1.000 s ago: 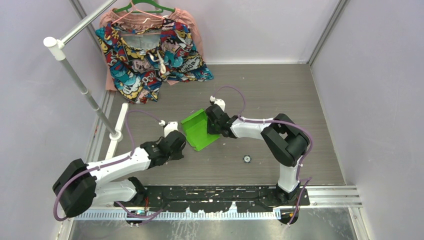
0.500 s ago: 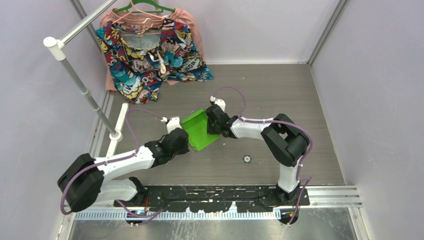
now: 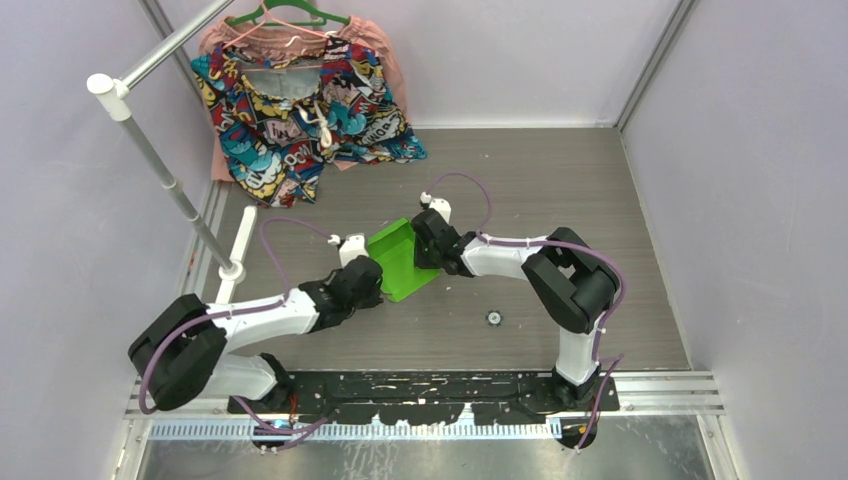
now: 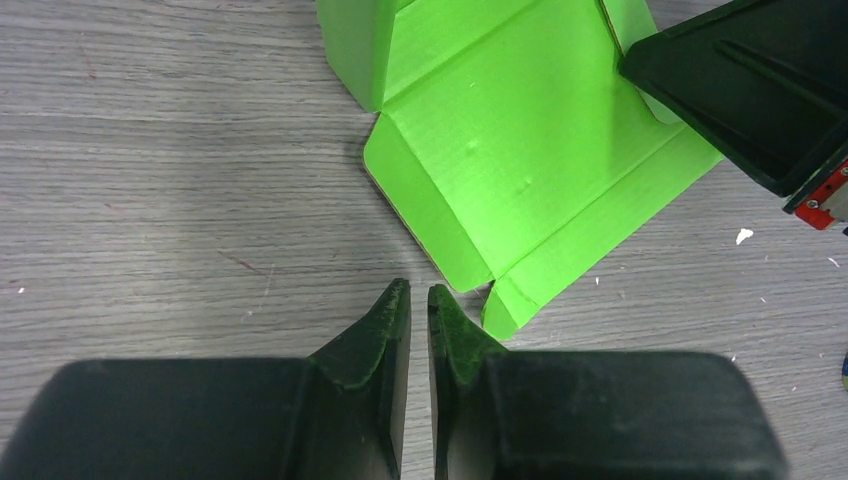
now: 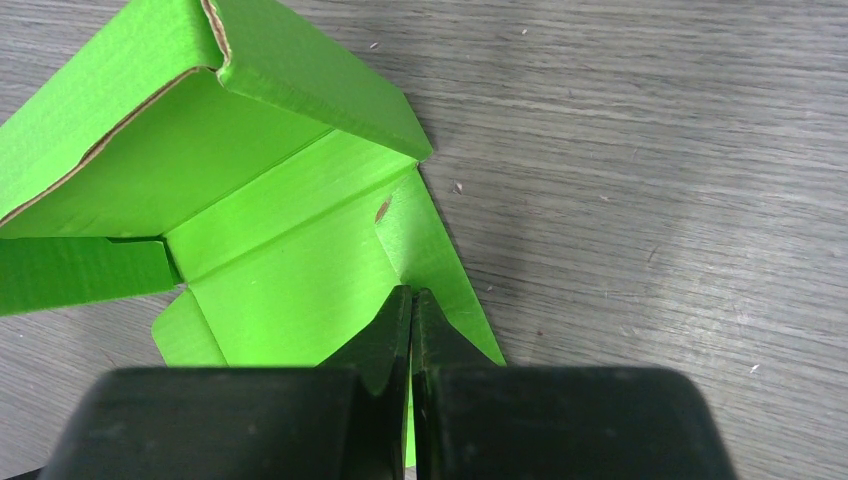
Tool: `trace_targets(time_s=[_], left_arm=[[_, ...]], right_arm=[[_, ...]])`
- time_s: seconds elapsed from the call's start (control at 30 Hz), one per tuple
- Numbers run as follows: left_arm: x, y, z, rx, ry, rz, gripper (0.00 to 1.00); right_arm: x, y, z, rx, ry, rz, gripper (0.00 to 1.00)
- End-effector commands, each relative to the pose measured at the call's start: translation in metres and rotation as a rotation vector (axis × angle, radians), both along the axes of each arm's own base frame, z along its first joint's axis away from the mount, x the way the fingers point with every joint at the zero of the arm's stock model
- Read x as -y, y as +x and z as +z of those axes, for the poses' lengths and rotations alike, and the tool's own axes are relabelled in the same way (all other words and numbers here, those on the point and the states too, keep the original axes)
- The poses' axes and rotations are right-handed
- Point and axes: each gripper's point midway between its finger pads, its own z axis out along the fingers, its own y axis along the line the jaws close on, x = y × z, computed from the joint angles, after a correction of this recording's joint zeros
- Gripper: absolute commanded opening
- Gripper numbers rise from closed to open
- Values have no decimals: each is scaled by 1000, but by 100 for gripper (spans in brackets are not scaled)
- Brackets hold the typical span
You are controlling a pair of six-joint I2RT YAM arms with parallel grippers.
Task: Fold the paper box
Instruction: Fold the paper box at the center of the board.
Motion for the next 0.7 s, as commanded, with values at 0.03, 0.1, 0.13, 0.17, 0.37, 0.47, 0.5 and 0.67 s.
trace_targets(time_s=[0.03, 0.1, 0.13, 0.17, 0.37, 0.47, 0.5, 0.67], left_arm=[[7, 12, 7, 43, -43, 22, 13], [11, 15, 9, 55, -58, 22, 13], [11, 16, 9, 55, -60, 22, 13], [12, 17, 9, 55, -61, 22, 12], [15, 20, 8, 54, -59, 17, 12], [17, 22, 7, 51, -55, 12, 12], [17, 23, 6, 49, -54, 12, 12], [20, 26, 8, 53, -59, 11, 11]], right_arm=[[48, -61, -73, -240, -218, 27, 1], [48, -62, -73, -239, -217, 27, 1], [48, -62, -73, -239, -218, 28, 1], [48, -62, -73, -240, -219, 27, 1], [47, -63, -74, -244, -215, 31, 1], [47, -62, -73, -243, -215, 29, 1], [47, -62, -73, -243, -213, 31, 1], [48, -63, -74, -244, -218, 31, 1]])
